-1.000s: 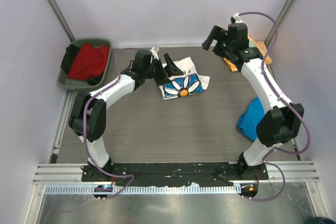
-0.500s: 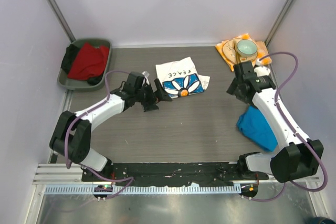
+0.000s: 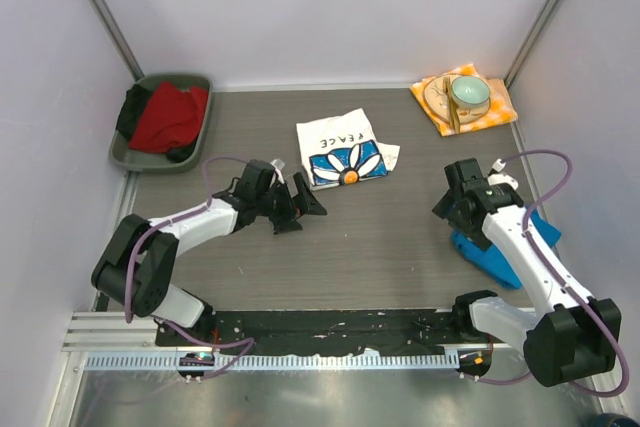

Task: Fold and stack the t-shirts

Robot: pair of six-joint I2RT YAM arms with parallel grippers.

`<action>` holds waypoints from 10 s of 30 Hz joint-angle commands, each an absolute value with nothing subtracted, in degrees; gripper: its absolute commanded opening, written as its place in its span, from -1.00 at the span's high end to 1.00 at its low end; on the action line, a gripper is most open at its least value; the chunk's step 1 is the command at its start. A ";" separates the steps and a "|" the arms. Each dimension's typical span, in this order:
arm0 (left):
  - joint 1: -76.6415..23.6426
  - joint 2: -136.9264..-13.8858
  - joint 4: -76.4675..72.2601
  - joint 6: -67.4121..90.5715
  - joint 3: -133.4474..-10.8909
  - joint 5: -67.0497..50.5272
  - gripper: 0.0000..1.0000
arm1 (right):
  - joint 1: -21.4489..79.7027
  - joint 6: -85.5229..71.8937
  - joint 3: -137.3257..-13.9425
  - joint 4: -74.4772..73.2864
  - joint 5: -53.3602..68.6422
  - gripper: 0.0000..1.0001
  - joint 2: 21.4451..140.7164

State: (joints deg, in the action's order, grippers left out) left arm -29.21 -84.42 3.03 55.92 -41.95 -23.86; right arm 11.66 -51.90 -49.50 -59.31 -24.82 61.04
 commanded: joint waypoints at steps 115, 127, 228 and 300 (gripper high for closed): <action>-28.13 -113.29 7.29 64.42 -60.47 5.01 0.03 | 11.43 -38.32 -82.00 -23.03 -8.17 -1.00 93.08; -25.67 -115.84 6.77 63.99 -61.00 6.77 0.73 | 11.51 -37.88 -80.07 -21.89 -7.82 -0.99 92.37; -37.00 -97.81 13.27 57.04 -76.70 -4.48 1.00 | 16.71 -29.71 -85.17 -23.37 -9.84 0.99 90.89; -57.66 -136.68 9.49 58.01 -109.43 -18.63 -0.79 | -17.14 -37.17 -60.11 -31.37 -25.66 -0.04 81.47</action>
